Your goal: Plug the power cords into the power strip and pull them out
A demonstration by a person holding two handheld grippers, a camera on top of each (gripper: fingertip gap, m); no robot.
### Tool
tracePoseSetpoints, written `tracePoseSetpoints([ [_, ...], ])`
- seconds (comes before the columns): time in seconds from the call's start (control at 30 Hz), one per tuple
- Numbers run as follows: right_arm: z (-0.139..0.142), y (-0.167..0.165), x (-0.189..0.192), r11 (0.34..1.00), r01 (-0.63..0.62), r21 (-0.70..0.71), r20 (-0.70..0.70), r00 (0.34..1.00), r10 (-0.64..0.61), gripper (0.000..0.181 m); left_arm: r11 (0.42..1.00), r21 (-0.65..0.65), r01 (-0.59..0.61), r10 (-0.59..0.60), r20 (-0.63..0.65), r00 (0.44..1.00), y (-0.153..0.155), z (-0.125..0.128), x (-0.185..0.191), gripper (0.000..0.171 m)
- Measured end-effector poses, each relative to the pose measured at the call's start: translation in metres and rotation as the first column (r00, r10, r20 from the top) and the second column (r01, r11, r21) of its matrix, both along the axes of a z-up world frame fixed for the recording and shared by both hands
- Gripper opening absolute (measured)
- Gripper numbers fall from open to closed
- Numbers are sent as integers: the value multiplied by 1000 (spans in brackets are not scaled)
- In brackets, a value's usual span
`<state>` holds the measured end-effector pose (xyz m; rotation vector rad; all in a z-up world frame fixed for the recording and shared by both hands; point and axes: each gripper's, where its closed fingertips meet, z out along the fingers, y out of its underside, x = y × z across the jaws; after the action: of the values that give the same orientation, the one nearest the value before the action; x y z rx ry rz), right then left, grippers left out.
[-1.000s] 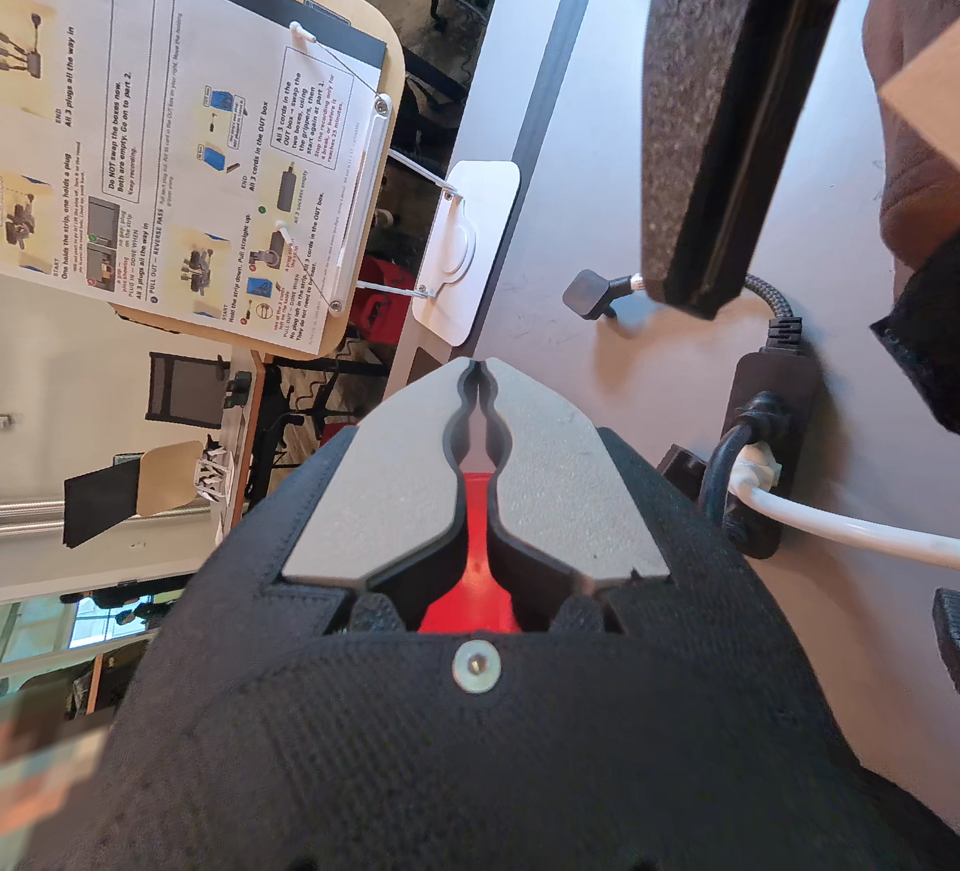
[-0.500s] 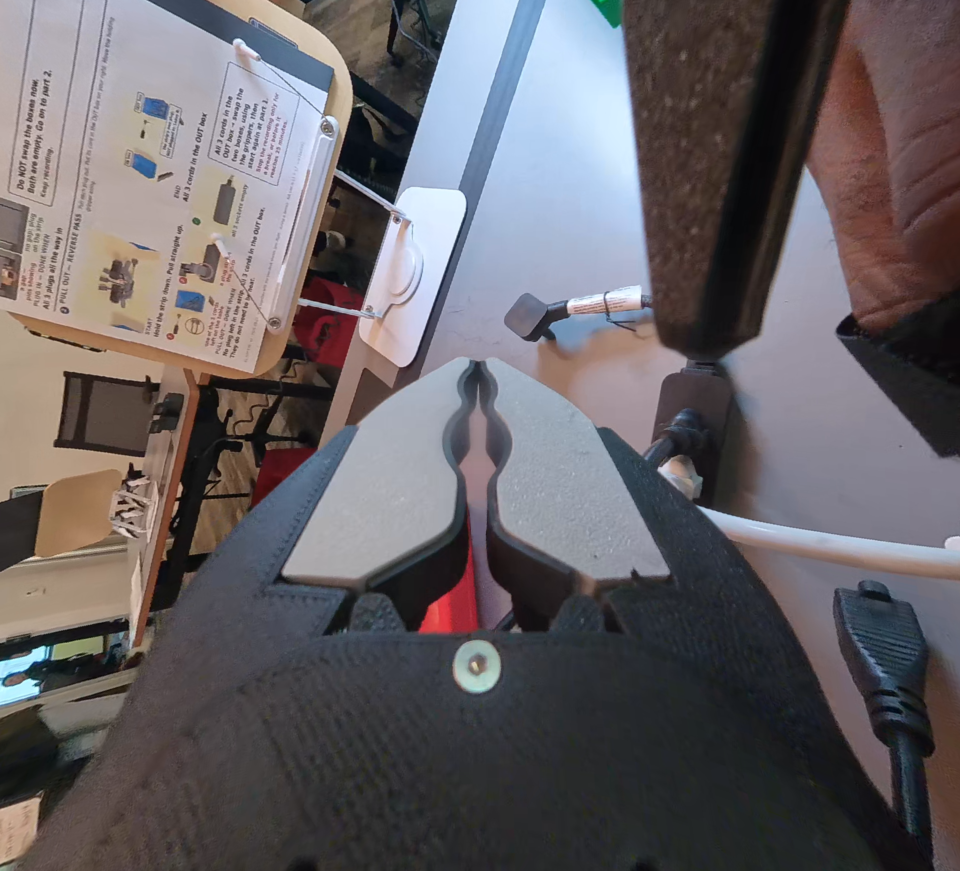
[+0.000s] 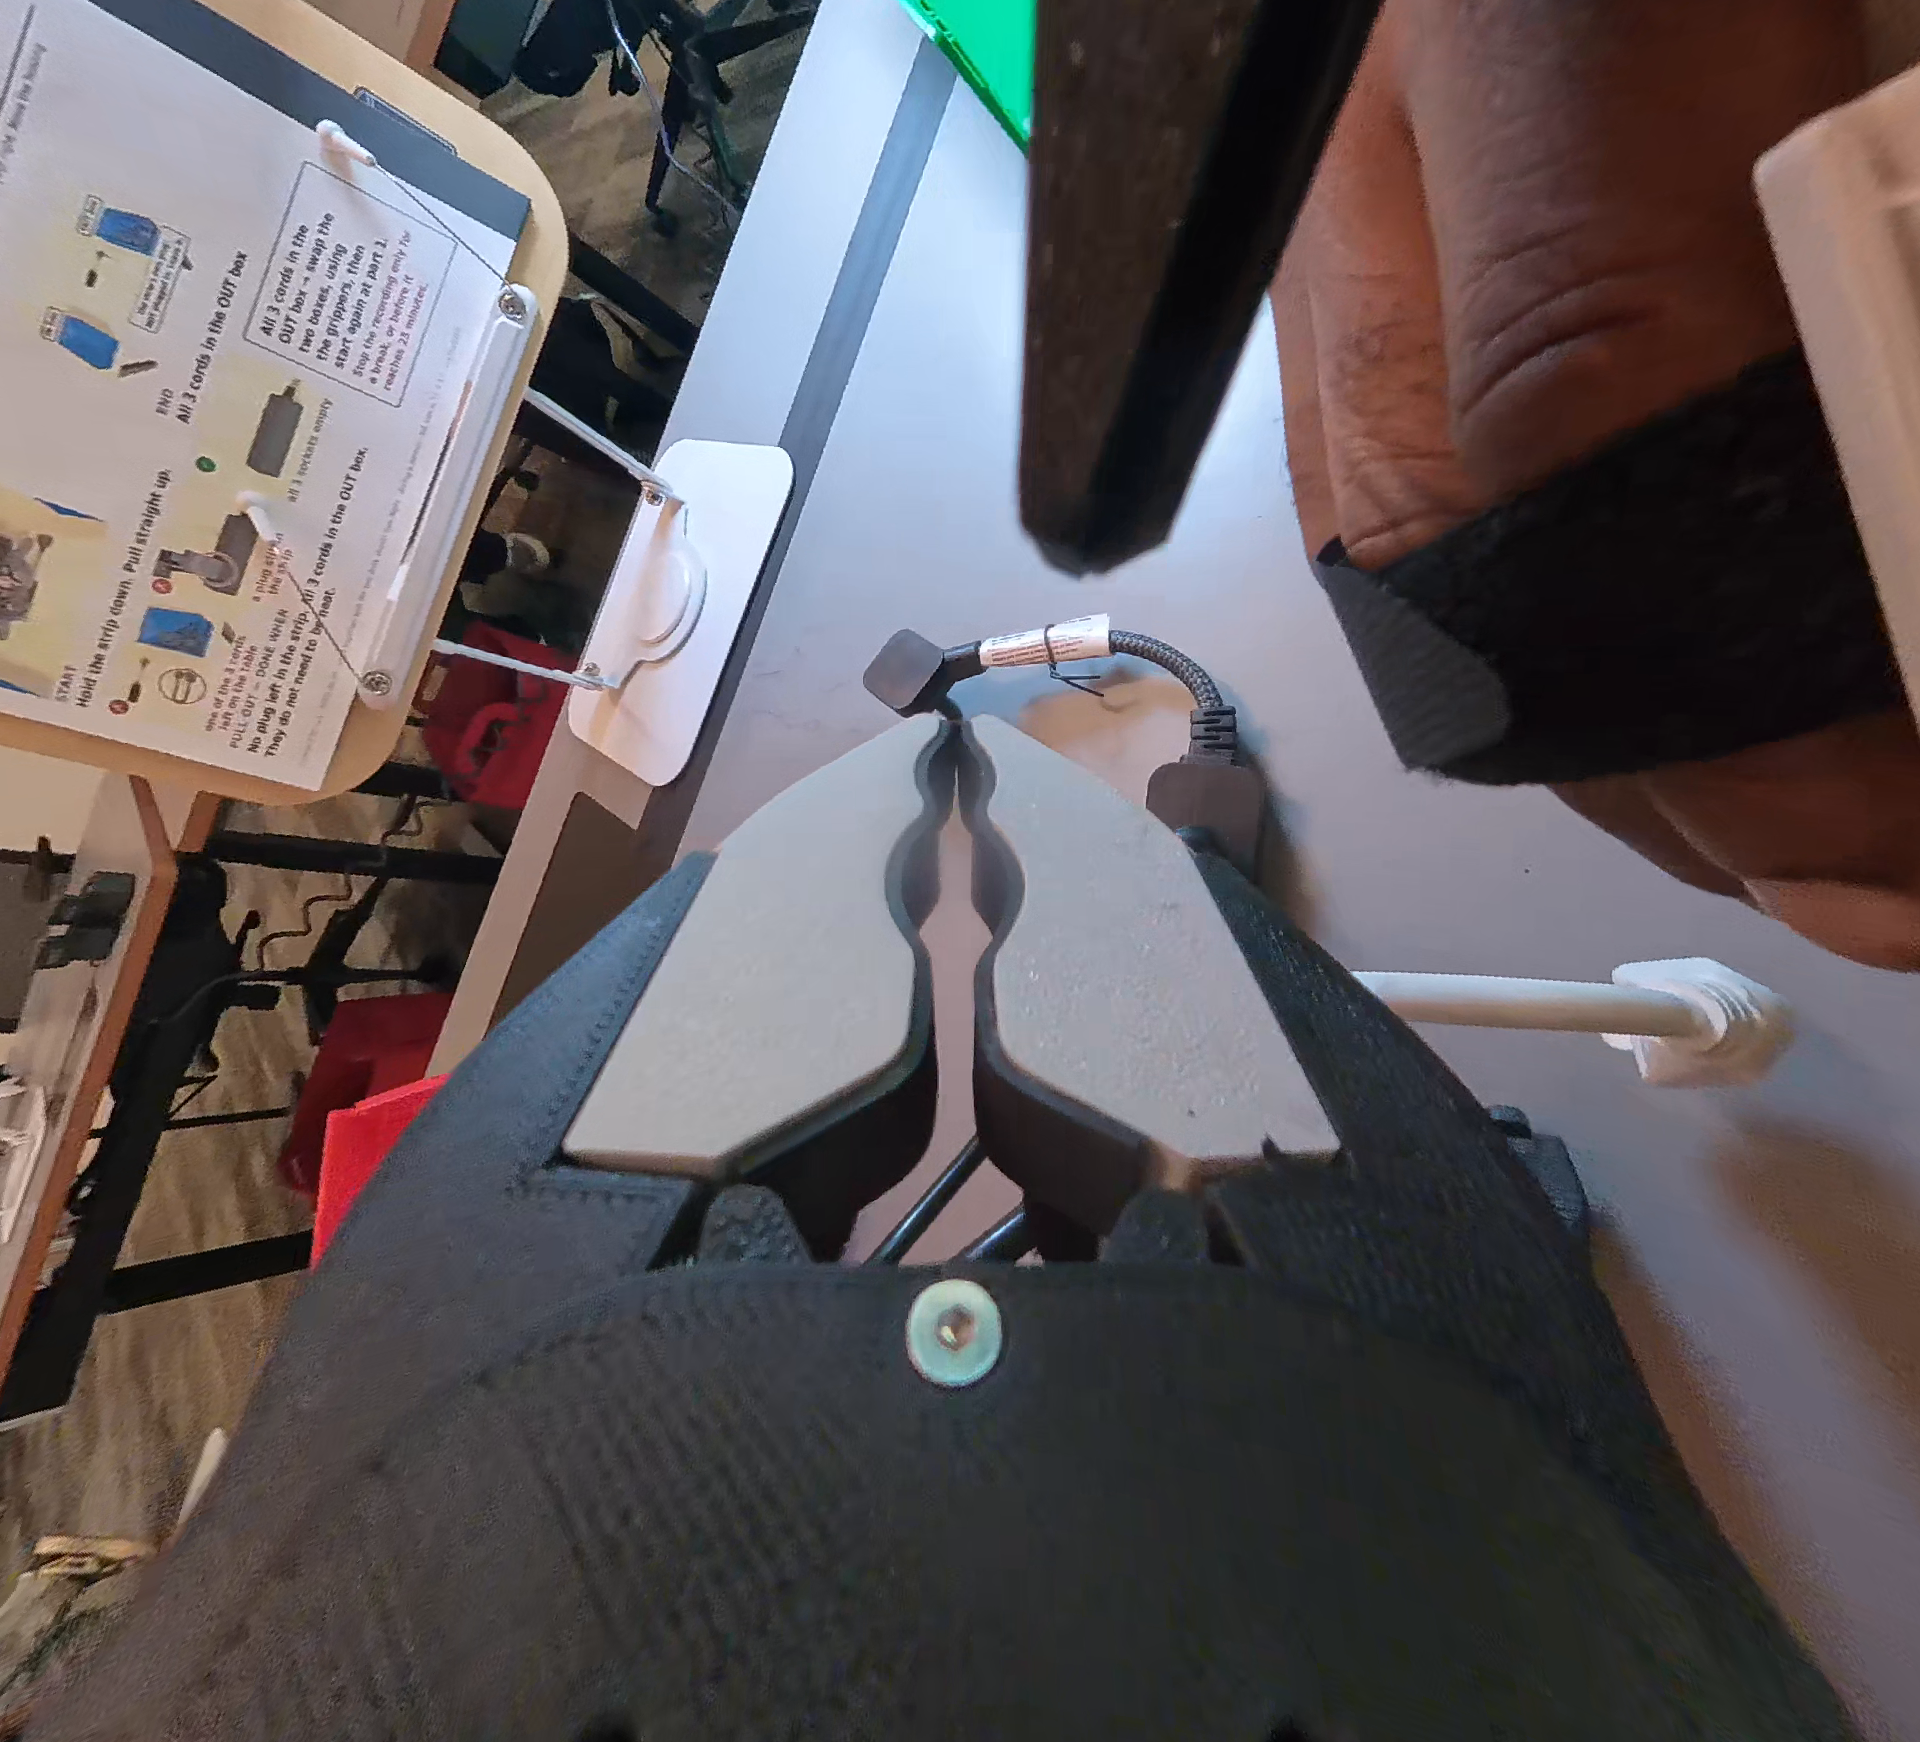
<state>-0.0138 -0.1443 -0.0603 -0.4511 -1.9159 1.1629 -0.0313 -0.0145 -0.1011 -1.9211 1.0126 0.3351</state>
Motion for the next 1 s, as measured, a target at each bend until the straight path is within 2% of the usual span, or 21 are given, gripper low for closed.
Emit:
tracePoseSetpoints([
  [0.03,0,1,-1,1000,13,13,-9,1000,-13,84,1000,1,1,-1,13,1000,0,0,-1,0],
  [0.13,-1,7,-7,995,71,65,-43,997,-68,83,1000,11,1,-1,39,999,-2,2,-4,0],
  [0.2,4,18,-15,975,172,143,-137,979,-153,84,999,33,-5,3,53,999,-2,5,-8,0],
  [0.23,11,26,-21,948,254,193,-229,951,-209,86,999,46,-10,7,64,998,-2,7,-10,0],
  [0.3,30,36,-25,879,401,257,-452,854,-257,84,996,80,-28,21,90,996,-2,12,-18,0],
  [0.37,48,38,-22,816,505,282,-637,734,-234,82,992,114,-49,34,128,991,-3,18,-28,0],
  [0.43,56,38,-20,773,566,285,-728,653,-210,82,989,135,-68,45,166,985,-5,22,-40,0],
  [0.5,58,37,-20,725,618,305,-783,596,-178,97,987,140,-79,50,194,980,-7,21,-49,0],
  [0.53,57,37,-21,701,640,314,-800,576,-167,84,988,135,-77,48,208,977,-9,19,-52,0],
  [0.6,52,39,-24,660,673,334,-823,550,-144,73,991,119,-67,38,233,972,-14,13,-56,0],
  [0.8,46,54,-28,507,792,340,-898,434,-76,97,991,123,-58,26,248,969,-19,-1,-66,0],
  [0.87,43,61,-28,466,820,331,-915,400,-55,89,989,135,-53,16,258,966,-18,-3,-67,0],
  [0.9,43,64,-27,449,834,321,-924,380,-44,91,989,140,-47,9,262,965,-17,-4,-66,0],
  [0.93,43,66,-26,433,847,308,-934,356,-32,82,988,146,-42,1,268,963,-17,-4,-66,0],
  [0.97,43,68,-25,425,855,299,-940,340,-24,61,988,152,-39,-5,275,961,-16,-3,-65,0],
  [1.0,42,71,-23,416,862,289,-945,326,-20,60,987,155,-34,-11,281,960,-15,-3,-64,0],
])
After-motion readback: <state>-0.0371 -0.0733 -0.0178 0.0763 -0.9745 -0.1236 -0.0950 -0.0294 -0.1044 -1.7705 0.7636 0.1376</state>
